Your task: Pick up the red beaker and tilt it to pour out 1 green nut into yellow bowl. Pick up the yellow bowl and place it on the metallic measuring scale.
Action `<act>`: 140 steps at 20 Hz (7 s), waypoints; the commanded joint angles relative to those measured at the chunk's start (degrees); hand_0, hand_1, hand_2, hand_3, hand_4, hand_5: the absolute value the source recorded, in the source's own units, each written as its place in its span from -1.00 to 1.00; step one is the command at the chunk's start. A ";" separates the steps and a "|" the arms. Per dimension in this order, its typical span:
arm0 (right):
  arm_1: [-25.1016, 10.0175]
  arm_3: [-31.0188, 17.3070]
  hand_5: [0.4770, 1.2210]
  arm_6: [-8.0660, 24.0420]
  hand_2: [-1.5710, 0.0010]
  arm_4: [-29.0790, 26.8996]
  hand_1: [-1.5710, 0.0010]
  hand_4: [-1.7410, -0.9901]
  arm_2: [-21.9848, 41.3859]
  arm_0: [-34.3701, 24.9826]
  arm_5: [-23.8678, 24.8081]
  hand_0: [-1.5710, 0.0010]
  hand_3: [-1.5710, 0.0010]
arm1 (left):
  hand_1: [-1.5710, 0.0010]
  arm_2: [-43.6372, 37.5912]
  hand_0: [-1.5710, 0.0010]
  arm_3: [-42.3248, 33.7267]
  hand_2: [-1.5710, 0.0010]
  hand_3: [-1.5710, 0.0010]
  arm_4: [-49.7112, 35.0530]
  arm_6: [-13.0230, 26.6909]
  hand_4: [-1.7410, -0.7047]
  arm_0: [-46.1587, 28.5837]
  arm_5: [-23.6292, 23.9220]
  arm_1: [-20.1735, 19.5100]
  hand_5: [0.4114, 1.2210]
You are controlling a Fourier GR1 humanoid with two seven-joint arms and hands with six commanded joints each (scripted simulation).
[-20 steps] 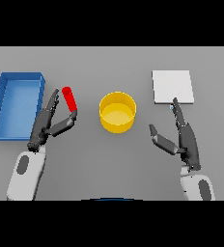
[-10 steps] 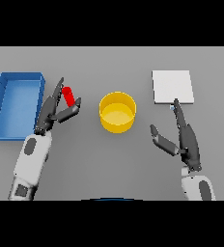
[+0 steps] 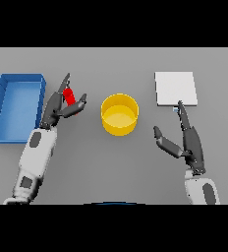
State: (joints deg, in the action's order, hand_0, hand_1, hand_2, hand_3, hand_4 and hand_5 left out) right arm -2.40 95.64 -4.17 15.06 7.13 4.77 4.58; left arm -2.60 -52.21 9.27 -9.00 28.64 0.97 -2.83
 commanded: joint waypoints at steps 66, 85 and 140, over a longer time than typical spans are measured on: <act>1.73 0.83 -0.64 0.42 1.00 -1.03 1.00 0.23 -0.61 1.07 1.00 1.00 1.00 | -1.00 63.68 -1.00 4.22 -1.00 -0.98 51.46 10.69 -1.00 38.03 -17.18 -14.71 1.00; 1.55 0.72 -0.69 -0.37 1.00 2.51 1.00 0.43 0.39 0.94 2.89 1.00 1.00 | -1.00 74.55 -1.00 11.37 -1.00 -0.90 54.95 2.49 -0.97 54.50 -15.64 -15.46 1.00; -0.36 0.49 -0.50 -1.65 1.00 1.32 1.00 0.47 1.64 1.11 -0.66 1.00 1.00 | 0.84 37.94 0.80 -14.87 0.84 0.85 -23.21 39.25 0.82 4.07 11.47 -49.54 -0.34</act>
State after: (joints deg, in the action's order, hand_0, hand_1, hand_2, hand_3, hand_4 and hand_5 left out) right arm -2.76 96.13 -5.81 16.38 8.78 5.88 3.92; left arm 35.34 -67.07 -13.93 30.27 32.70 12.45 -52.39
